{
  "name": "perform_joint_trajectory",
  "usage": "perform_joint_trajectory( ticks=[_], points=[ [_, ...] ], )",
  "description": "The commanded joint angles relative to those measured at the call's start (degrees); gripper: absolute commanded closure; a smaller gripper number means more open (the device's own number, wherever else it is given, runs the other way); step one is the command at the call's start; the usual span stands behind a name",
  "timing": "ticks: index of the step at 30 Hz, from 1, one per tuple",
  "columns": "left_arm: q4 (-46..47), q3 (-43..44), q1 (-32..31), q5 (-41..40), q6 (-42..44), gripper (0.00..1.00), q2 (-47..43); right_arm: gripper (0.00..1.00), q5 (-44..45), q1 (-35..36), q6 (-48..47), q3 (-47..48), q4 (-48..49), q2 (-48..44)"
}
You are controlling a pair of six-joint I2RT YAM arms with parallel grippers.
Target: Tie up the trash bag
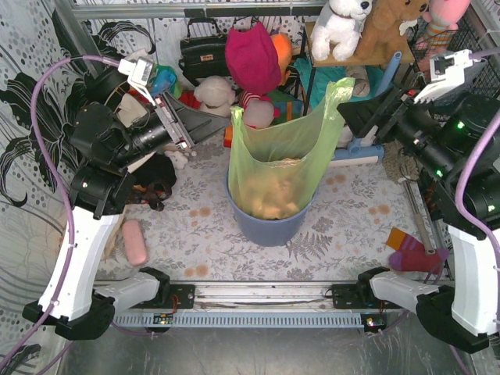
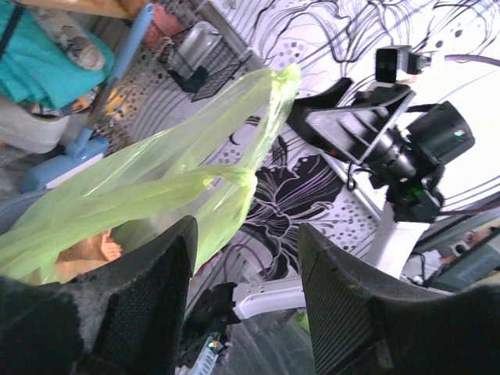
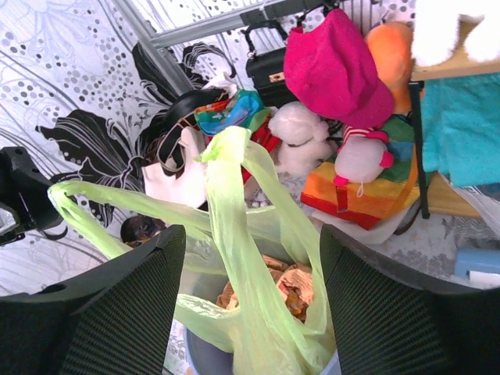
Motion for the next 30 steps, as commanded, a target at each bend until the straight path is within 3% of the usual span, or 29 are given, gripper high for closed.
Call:
perform_joint_trajectory(
  ticks=[1,5,12,16,30],
  points=[
    [14.1,-2.6,0.1,3.1,-6.1,0.37,0.1,0.30,-4.9,0.3,1.5,0.2,5.9,0.8],
    [19.6,-3.3,-0.3,3.7,-9.0,0.37,1.6,0.30,-5.8,0.3,2.2,-0.2,7.1,1.3],
    [18.6,-3.1,-2.3,3.9,-7.6,0.37,4.7,0.31,-5.4,0.3,1.9,-0.4,8.4,1.9],
    [18.5,-2.4,-3.3,3.5,-6.8,0.39,5.7,0.37,-5.1,0.3,1.4,0.4,8.8,3.0],
    [5.4,2.5,-3.4,-2.2,0.6,0.34,7.0,0.54,-3.1,0.3,0.1,-0.5,10.4,4.5]
  ],
)
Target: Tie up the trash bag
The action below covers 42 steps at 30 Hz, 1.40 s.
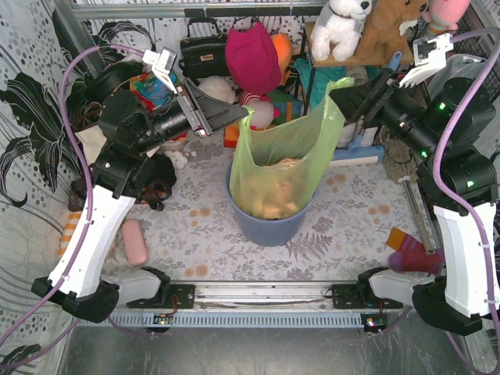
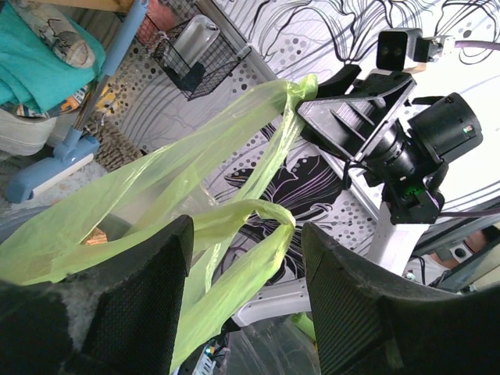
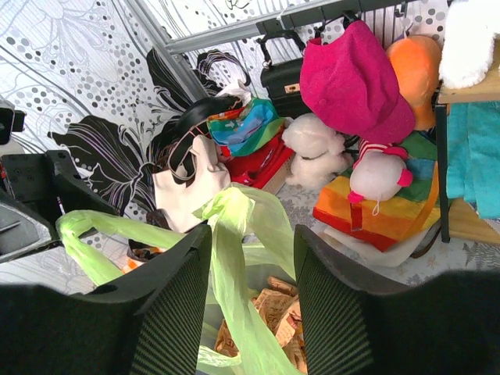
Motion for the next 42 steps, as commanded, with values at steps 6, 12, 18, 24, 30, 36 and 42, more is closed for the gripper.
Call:
perform_joint_trajectory(
  ticks=[6,12,18,24,30,36,42],
  points=[
    [1.3,2.9,-1.8,2.8,0.7,0.34,1.4,0.56,-0.4,0.3,-0.6,-0.4,3.2,-0.4],
    [1.3,4.0,-3.2,8.3,0.5,0.32,2.8,0.56,-0.8,0.2,-0.3,-0.5,3.4,-0.2],
    [0.4,5.6,-3.4,10.1,0.9,0.34,3.1,0.62,-1.2,0.3,-0.3,-0.4,3.5,-0.3],
    [-7.5,10.2,-3.4,7.1,5.8,0.41,4.0,0.69,0.1,0.3,-0.9,-0.3,3.2,-0.6],
    [-22.0,17.8,-3.8,-1.4,15.3,0.36,5.1,0.77,1.2,0.3,-1.5,0.3,2.6,-0.4],
    [-26.7,23.0,-5.7,-7.6,21.8,0.34,6.1,0.65,1.6,0.3,-3.6,1.1,3.9,0.4],
    [-25.7,24.7,-6.3,-8.9,22.6,0.35,7.9,0.73,1.0,0.3,-4.8,4.1,5.0,2.3]
  ],
)
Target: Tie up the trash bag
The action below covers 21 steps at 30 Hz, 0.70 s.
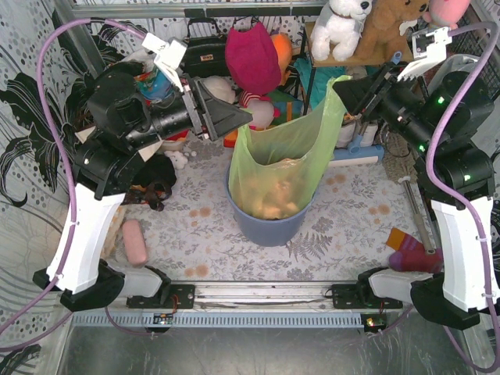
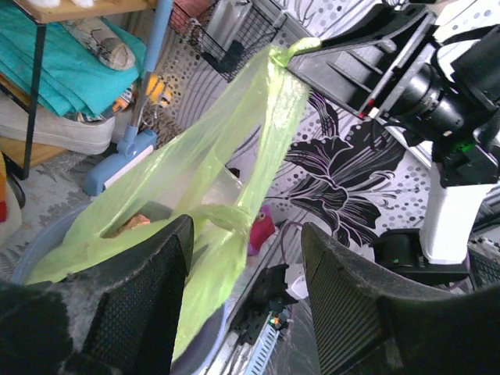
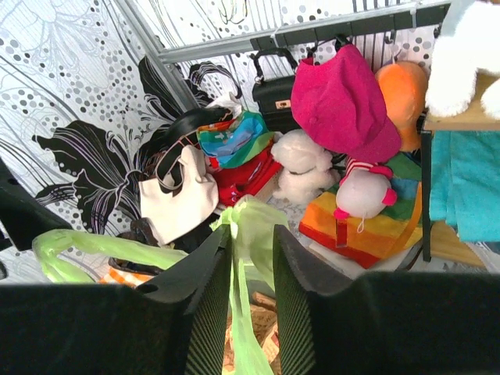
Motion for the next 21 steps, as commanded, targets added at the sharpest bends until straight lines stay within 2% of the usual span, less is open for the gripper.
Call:
perform_joint_trajectory(
  ticks=[1,5,7,15,18,21],
  points=[
    [0.2,3.0,-0.4,-2.8,2.8,0.35,1.9,0.75,-0.3,0.2,-1.8,3.4,3.8,1.1],
    [0.9,7.4,-0.3,-2.6,3.0,0.35,3.5,0.85,-2.2,0.2,-1.7,3.8,4.8,0.7],
    [3.1,8.5,-0.4,-1.7,2.4,0.35,4.3,1.00,-3.7,0.3,-1.2,3.6,5.5,0.3],
    [20.5,9.4,-2.6,5.4,-1.8,0.34,8.9,1.00,-12.0,0.3,4.4,-1.7,13.7,-1.4],
    [22.9,11.9,-6.1,6.5,2.1,0.34,11.8,1.00,-13.6,0.3,6.1,-1.9,14.6,-1.2],
    [24.2,10.9,-9.7,9.1,11.3,0.34,13.0,1.00,-13.6,0.2,6.9,-2.3,14.8,-1.4]
  ],
)
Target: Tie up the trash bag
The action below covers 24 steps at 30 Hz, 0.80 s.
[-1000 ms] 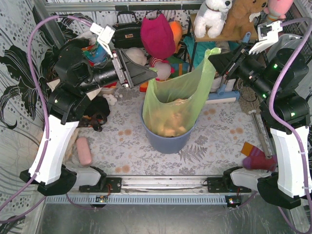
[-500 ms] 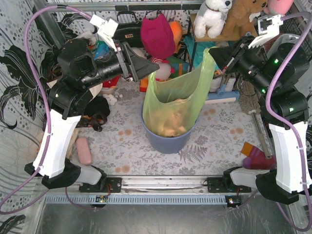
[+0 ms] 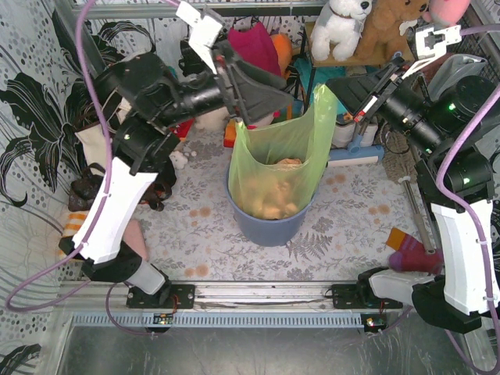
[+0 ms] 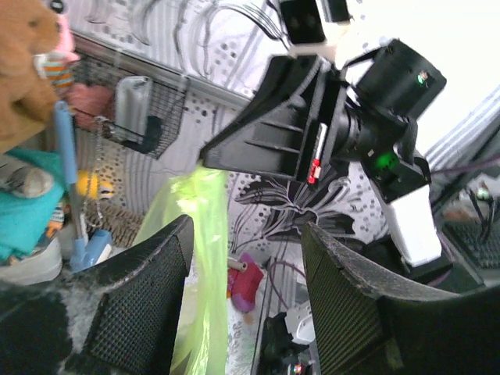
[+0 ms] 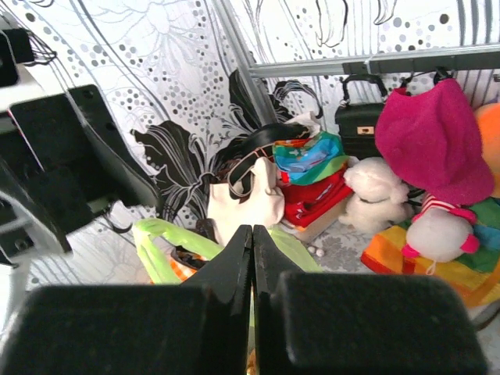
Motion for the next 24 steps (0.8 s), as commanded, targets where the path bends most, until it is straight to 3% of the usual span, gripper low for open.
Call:
perform_joint_trajectory(
  ticks=[1,7,14,24],
  points=[
    [7.8,-0.9,-4.2,5.5,11.8,0.34,1.2,1.00,-2.5,0.3,2.8,-0.6,4.6,-0.6],
    [10.4,-6.4,-4.8,5.9,22.7,0.34,0.5,1.00,-3.0,0.2,3.2,-1.7,4.9,-1.3],
    [15.1,-10.5,-4.8,4.3,31.0,0.42,0.8,1.00,-3.6,0.3,3.4,-1.7,4.6,-1.9],
    [18.7,-6.5,-4.8,9.1,31.4,0.43,6.2,1.00,-4.4,0.3,3.5,-2.3,4.3,-2.5]
  ],
)
